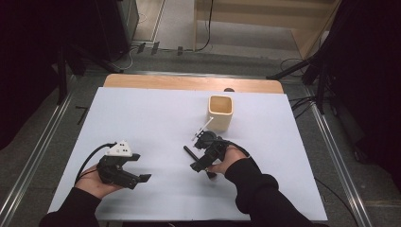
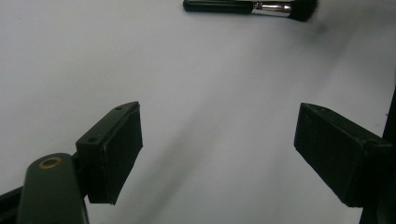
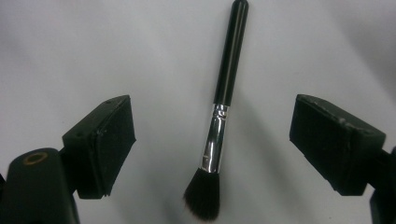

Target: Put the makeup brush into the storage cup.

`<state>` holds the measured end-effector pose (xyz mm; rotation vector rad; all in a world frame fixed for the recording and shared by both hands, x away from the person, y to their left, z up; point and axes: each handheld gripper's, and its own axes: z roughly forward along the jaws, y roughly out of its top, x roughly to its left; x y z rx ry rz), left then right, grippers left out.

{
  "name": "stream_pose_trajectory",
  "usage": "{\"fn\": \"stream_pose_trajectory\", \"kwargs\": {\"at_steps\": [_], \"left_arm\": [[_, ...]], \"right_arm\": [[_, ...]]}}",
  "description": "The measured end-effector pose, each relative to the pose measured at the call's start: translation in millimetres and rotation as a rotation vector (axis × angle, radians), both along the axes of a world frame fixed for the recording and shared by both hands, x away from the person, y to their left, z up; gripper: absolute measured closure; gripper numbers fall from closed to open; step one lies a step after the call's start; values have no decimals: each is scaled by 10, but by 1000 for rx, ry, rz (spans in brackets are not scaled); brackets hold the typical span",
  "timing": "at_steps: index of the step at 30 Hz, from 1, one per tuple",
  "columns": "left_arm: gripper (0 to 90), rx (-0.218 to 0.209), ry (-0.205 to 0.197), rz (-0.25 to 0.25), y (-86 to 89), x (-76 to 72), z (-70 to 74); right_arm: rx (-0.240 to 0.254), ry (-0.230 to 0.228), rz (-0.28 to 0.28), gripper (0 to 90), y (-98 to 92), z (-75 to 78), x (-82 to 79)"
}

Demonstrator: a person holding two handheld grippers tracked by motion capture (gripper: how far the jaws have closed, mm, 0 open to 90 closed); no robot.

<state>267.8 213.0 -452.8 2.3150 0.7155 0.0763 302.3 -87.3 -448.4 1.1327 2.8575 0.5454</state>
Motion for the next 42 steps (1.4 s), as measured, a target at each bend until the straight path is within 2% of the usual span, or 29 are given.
{"fn": "stream_pose_trajectory", "kwargs": {"at_steps": [1, 7, 15, 19, 25, 29, 32, 40, 41, 42], "left_arm": [[161, 3, -3, -3, 2, 0, 2], [161, 6, -2, -3, 4, 2, -1], [161, 5, -2, -2, 3, 3, -2], [161, 6, -2, -3, 2, 2, -5], [161, 4, -3, -1, 4, 3, -5], [161, 6, -1, -2, 2, 1, -8], [161, 8, 8, -2, 0, 2, -18], [161, 9, 11, 2, 4, 5, -22], [161, 8, 10, 3, 5, 6, -24], [161, 8, 9, 4, 4, 6, -24]], "right_arm": [[-6, 16, -4, 174, 18, -5, 3], [-36, 22, 10, 189, 55, -41, 9], [-55, 47, -18, 208, 104, -136, 42], [-71, 74, -22, 212, 127, -192, 53], [-79, 57, -32, 276, 126, -272, 65], [-112, 48, -65, 328, 125, -332, 77], [-111, 50, -56, 330, 132, -354, 77], [-159, 12, -47, 410, 166, -354, 43], [-160, 19, -65, 452, 179, -347, 33], [-160, 19, -65, 452, 179, -347, 33]]}}
